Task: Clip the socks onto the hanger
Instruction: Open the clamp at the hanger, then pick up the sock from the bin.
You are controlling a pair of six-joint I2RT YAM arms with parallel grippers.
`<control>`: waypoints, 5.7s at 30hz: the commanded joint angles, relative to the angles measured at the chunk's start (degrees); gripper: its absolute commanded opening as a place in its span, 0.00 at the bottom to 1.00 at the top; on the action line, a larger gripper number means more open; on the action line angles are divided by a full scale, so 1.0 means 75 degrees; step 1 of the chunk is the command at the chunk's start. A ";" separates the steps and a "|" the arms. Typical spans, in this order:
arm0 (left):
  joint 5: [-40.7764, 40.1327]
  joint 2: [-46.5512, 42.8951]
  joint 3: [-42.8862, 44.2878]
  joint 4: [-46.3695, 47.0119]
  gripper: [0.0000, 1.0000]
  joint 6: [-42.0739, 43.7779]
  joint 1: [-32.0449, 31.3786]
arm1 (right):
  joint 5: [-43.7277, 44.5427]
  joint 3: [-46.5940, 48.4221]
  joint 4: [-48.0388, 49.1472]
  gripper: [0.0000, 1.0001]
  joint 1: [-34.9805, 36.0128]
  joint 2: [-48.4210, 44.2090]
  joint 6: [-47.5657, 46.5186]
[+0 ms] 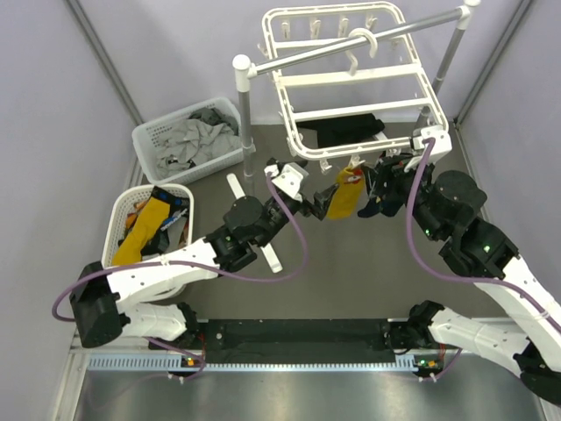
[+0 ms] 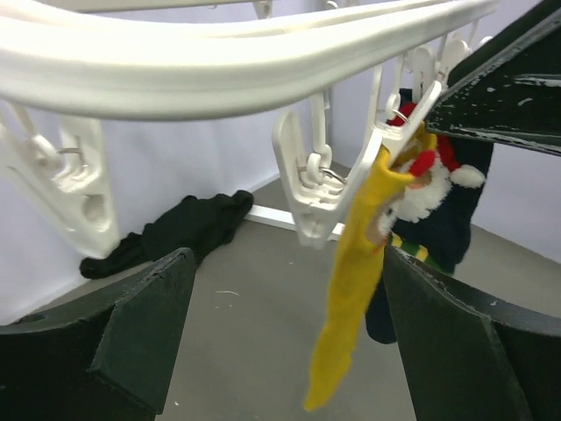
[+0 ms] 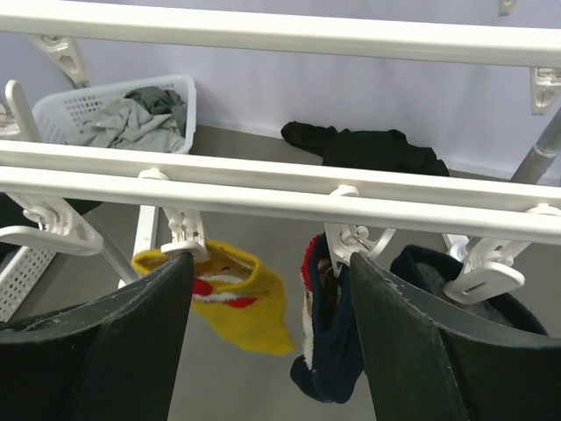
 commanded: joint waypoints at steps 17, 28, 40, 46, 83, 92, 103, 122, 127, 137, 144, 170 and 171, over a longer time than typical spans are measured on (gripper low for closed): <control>-0.3271 0.1650 0.0502 0.3740 0.83 0.4194 -0.1335 | 0.0185 -0.0328 0.0375 0.72 -0.0044 -0.0577 -0.0554; -0.4210 0.1874 0.0561 0.5159 0.80 0.4710 -0.1335 | 0.0302 -0.0422 0.0411 0.72 -0.0044 -0.0670 -0.0543; -0.4526 0.2003 0.0584 0.5898 0.58 0.4991 -0.1218 | 0.0326 -0.0492 0.0458 0.72 -0.0044 -0.0729 -0.0578; -0.4445 0.1722 0.0514 0.5548 0.36 0.4524 -0.1113 | 0.0291 -0.0492 0.0469 0.72 -0.0044 -0.0764 -0.0567; -0.1011 0.0198 0.1568 -0.0875 0.00 0.0703 -0.0972 | -0.3294 0.1852 -0.0995 0.70 -0.0033 0.0419 0.2398; -0.0765 0.0222 0.1744 -0.1180 0.00 0.0480 -0.0972 | -0.3331 0.1524 -0.0843 0.69 -0.0033 0.0712 0.3218; -0.0566 0.0233 0.1697 -0.1157 0.00 0.0198 -0.0972 | -0.2850 0.0997 -0.0375 0.65 -0.0196 0.0724 0.3418; -0.0343 0.0479 0.1908 -0.1133 0.00 0.0163 -0.0972 | -0.4033 0.0668 0.0422 0.50 -0.0607 0.0970 0.3594; -0.0389 0.0549 0.1967 -0.1110 0.00 0.0163 -0.0972 | -0.4081 0.0644 0.0376 0.38 -0.0595 0.0994 0.3524; -0.0577 0.0456 0.1803 -0.1075 0.19 0.0140 -0.0972 | -0.3683 0.0656 0.0247 0.07 -0.0607 0.0912 0.3231; -0.0823 0.0152 0.1651 -0.1273 0.55 0.0093 -0.0960 | -0.3332 0.0621 0.0235 0.04 -0.0607 0.0830 0.3067; -0.1480 -0.2696 0.0972 -0.8269 0.77 -0.4195 0.2786 | -0.2229 0.0398 -0.0023 0.04 -0.0607 0.0794 0.2059; -0.1445 -0.2766 0.0913 -0.8409 0.77 -0.4370 0.2964 | -0.2241 0.0387 -0.0023 0.04 -0.0607 0.0783 0.2059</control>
